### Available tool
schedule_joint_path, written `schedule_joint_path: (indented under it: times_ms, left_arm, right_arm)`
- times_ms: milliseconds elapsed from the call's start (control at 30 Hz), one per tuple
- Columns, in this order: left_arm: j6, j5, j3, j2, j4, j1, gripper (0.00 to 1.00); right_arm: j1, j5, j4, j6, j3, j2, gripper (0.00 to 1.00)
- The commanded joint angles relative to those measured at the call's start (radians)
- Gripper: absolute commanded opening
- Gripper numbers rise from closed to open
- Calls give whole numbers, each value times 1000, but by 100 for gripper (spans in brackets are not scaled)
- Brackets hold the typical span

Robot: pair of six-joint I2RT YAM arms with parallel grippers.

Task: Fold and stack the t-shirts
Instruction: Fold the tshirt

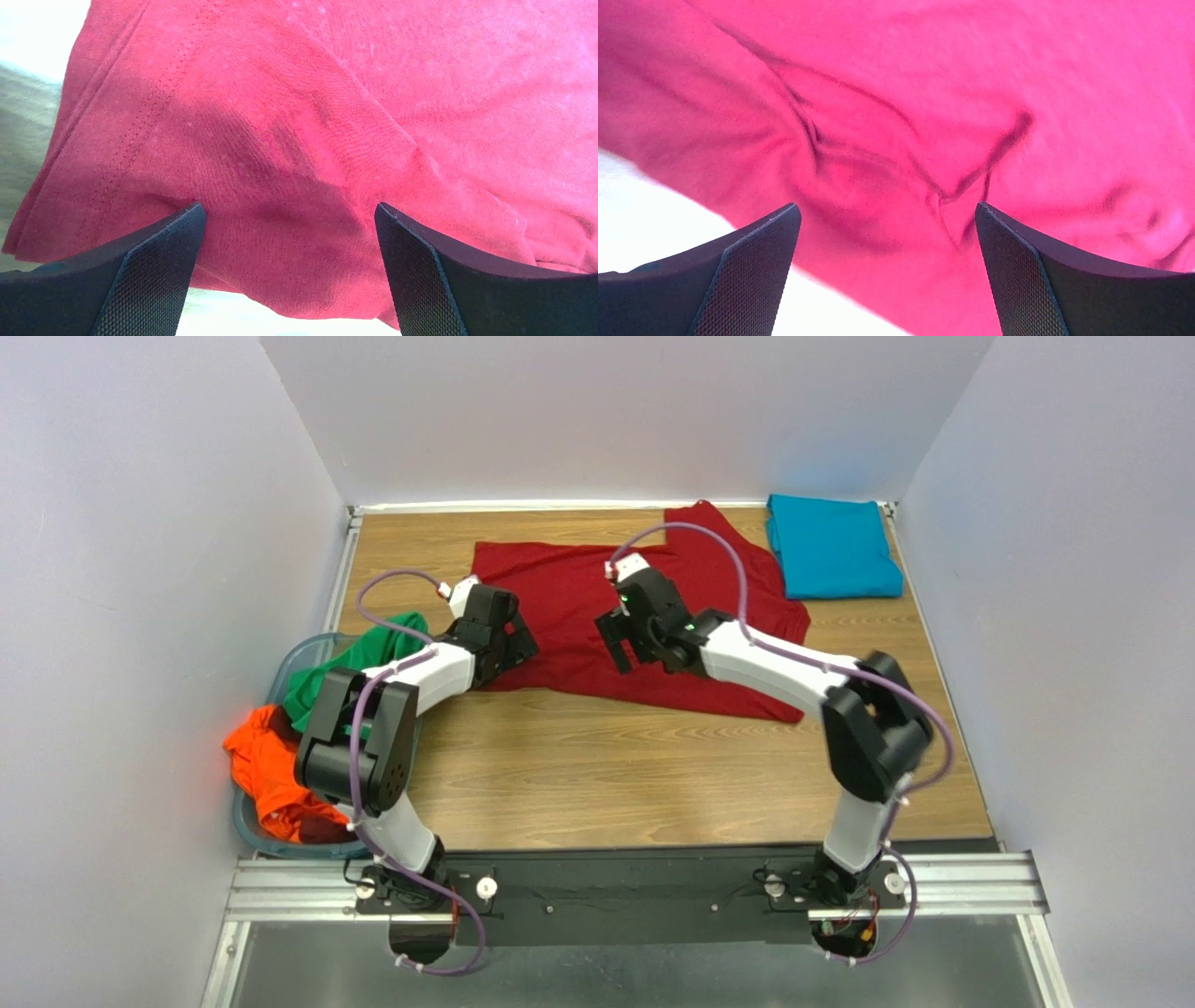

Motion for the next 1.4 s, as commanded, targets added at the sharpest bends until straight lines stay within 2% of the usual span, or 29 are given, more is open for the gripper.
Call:
schedule_joint_path:
  times_ms: [0, 133, 400, 600, 833, 967, 1033, 1067, 1100, 1233, 1367]
  left_arm:
    - [2, 4, -36, -27, -85, 11, 98]
    - [0, 13, -42, -24, -85, 9, 98]
    - [-18, 27, -51, -17, -80, 6, 98]
    - [-47, 32, -88, -39, -83, -20, 98]
    - [-130, 22, -183, -100, -137, -98, 98]
    - [-210, 16, -256, -175, -196, -179, 98]
    - [-201, 22, -275, -230, -165, -235, 98]
    - [-222, 16, -272, -246, -192, -256, 98]
    - [-306, 18, -266, -267, -225, -281, 98]
    - [-383, -14, -258, -295, -302, -311, 98]
    - [-475, -56, -260, -306, -458, -342, 98]
  right_arm:
    - [-6, 11, -15, 185, -155, -136, 100]
    - [-96, -65, -15, 337, -283, -194, 100]
    - [-288, -112, -15, 405, -399, -165, 100]
    - [-307, -128, -18, 431, -551, -240, 100]
    - [-366, -155, -142, 535, -706, -409, 100]
    - [-374, -168, -216, 601, -795, -519, 100]
    - [-374, -222, -219, 646, -809, -565, 100]
    - [-374, -230, -225, 661, -809, -575, 100]
    - [-374, -240, -230, 672, -814, -584, 100]
    - [-374, -199, -256, 707, -827, -643, 100]
    - [-374, -164, -278, 735, -808, -711, 100]
